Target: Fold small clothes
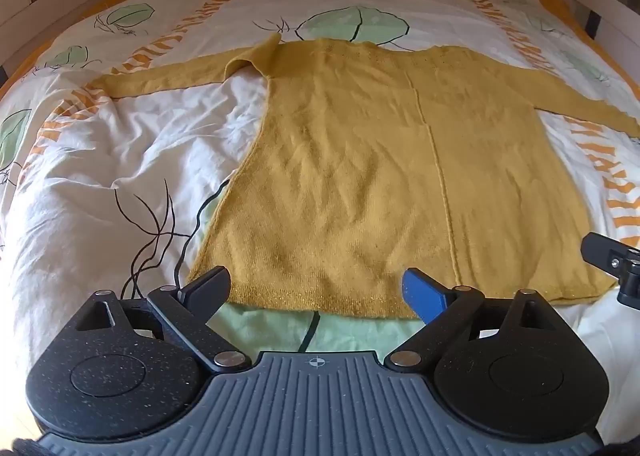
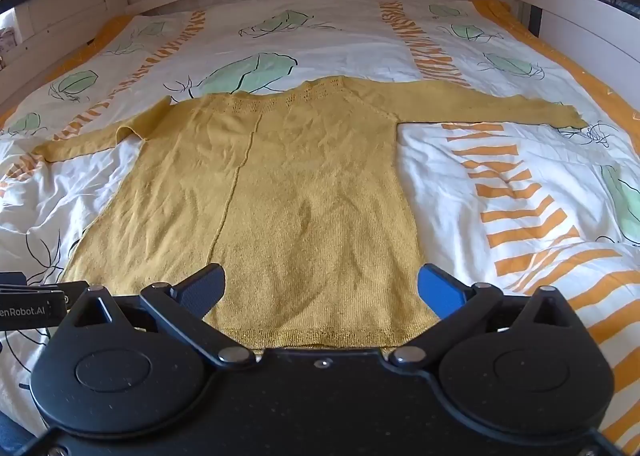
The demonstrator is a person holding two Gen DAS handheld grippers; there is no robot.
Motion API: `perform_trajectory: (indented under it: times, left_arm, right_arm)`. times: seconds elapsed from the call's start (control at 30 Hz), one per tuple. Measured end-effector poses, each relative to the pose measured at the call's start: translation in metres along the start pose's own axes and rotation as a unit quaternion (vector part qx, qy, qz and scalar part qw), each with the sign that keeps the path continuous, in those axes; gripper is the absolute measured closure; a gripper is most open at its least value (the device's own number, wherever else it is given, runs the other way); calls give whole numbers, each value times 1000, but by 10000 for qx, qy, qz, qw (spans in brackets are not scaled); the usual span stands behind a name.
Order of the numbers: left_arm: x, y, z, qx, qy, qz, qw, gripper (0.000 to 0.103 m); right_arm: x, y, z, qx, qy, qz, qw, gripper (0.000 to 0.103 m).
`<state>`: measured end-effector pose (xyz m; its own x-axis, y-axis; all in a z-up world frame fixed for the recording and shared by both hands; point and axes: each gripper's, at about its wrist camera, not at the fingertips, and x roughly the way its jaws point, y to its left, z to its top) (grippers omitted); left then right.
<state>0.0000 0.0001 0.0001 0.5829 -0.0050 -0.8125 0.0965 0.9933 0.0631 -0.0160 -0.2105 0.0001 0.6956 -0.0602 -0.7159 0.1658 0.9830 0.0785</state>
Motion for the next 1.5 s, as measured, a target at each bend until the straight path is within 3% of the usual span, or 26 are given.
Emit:
perform_trajectory:
  times: [0.4, 1.5]
  left_arm:
    - [10, -14, -17, 8, -9, -35, 10000, 9]
    - [12, 4, -9, -140, 275, -89, 9995, 9]
  right_arm:
    - [3, -1, -3, 37, 141, -26, 9999, 1]
    - [15, 2, -7, 67, 488, -61, 9988, 1]
